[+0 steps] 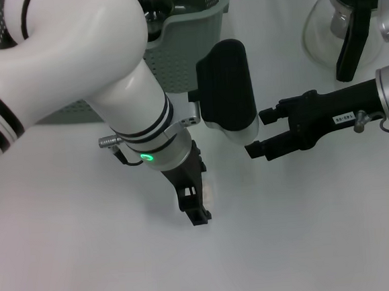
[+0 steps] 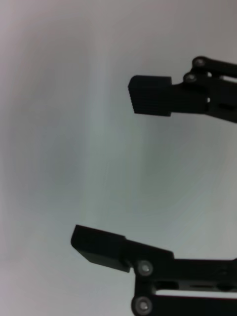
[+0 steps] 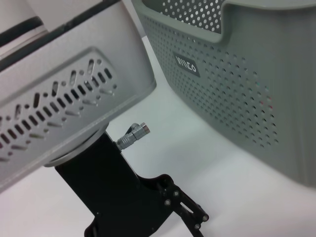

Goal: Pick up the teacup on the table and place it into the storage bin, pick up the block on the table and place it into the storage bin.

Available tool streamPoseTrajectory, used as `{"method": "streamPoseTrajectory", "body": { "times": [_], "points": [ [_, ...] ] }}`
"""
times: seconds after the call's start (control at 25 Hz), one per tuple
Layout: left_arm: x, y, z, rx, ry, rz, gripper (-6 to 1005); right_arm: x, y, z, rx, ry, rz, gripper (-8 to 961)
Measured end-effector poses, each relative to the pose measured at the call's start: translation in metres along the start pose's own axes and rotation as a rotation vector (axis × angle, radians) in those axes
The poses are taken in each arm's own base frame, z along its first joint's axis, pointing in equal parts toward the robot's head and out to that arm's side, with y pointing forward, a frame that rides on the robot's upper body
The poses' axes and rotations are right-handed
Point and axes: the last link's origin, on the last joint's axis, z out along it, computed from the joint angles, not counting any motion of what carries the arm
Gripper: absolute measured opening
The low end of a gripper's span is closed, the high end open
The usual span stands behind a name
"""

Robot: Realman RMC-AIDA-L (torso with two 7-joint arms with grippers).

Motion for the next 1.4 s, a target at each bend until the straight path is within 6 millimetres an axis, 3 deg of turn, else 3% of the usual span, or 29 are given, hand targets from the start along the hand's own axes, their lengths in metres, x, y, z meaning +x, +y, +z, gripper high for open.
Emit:
{"method": "streamPoseTrajectory", "body": {
  "times": [0.12,0.28,0.64,1.08,1.32,1.4],
  "points": [
    [-0.0001,0.0005,0.0021,0.009,-0.012,0.01,940,-0.0001,-0.0001,-0.0001,0.0,0.0,-0.002,947],
    [0.0019,0.0007,0.0024,0.018,-0.006,0.014,736,0.0003,-0.0005,-0.0007,0.002,0.0,0.001,947],
    [0.0034,0.0028,0.0039,0.017,-0.009,0.024,569,0.0006,-0.0007,-0.0011,0.003,0.0,0.001,947],
    [0.0038,0.0042,0.0052,0.014,-0.021,0.033,560,0.0001,-0.0014,-0.0024,0.006,-0.008,0.002,947],
    [0.0043,0.0039,0.0044,0.017,-0.023,0.024,401,0.0,-0.0012,-0.0025,0.004,-0.008,0.002,947],
    [0.0047,0.0023,-0.0002,0.029,-0.027,0.011,401,0.0005,-0.0011,-0.0026,0.004,-0.008,0.002,947]
  ]
}}
